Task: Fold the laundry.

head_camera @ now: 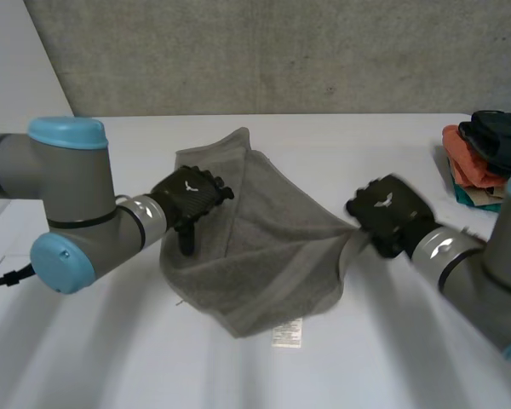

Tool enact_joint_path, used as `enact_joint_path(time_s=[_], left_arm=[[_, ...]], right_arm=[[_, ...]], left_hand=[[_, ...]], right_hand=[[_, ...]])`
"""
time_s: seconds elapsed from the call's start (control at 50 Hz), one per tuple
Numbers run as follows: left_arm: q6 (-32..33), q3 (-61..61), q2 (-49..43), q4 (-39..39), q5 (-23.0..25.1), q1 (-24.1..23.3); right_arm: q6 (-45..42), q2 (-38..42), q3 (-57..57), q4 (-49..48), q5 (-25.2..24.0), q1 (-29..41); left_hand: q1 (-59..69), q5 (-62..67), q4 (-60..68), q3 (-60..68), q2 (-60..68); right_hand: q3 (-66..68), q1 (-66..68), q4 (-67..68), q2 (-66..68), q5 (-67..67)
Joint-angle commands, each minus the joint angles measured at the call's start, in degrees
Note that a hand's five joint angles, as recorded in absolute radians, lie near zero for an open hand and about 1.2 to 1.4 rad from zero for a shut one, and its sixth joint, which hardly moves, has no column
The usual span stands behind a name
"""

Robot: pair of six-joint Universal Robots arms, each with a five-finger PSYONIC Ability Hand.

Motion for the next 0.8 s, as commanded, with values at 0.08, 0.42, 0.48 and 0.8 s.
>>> enact_joint_path(time_s=[0.08, 0.42, 0.48, 0.8], left_arm=[[-4.07, -2.19, 4.77, 0.62, 0.37, -0.1], [-5.21, -8.26, 8.55, 3.17, 1.16, 1.48], [-5.83, -9.05, 9.08, 3.87, 1.42, 2.1], [-8.47, -11.77, 9.87, 5.81, 2.39, 3.15]], right_arm=[[-6.01, 15.03, -18.44, -4.09, -0.27, -10.88], [12.68, 2.75, -10.47, 3.2, 5.09, -2.89], [18.49, -0.94, -7.57, 6.09, 4.56, -1.75], [24.13, 10.29, -4.13, 6.9, 5.52, 2.74]], left_hand=[[-1.17, -2.85, -1.61, -1.9, -1.86], [-1.17, -2.85, -1.61, -1.9, -1.86], [-1.17, -2.85, -1.61, -1.9, -1.86], [-1.17, -2.85, -1.61, -1.9, -1.86]], right_hand=[[10.8, 13.64, 10.18, 10.9, 12.02], [-58.01, -55.17, -58.63, -57.91, -56.79], [-57.85, -55.02, -58.48, -57.76, -56.63], [-39.35, -36.51, -39.98, -39.25, -38.13]])
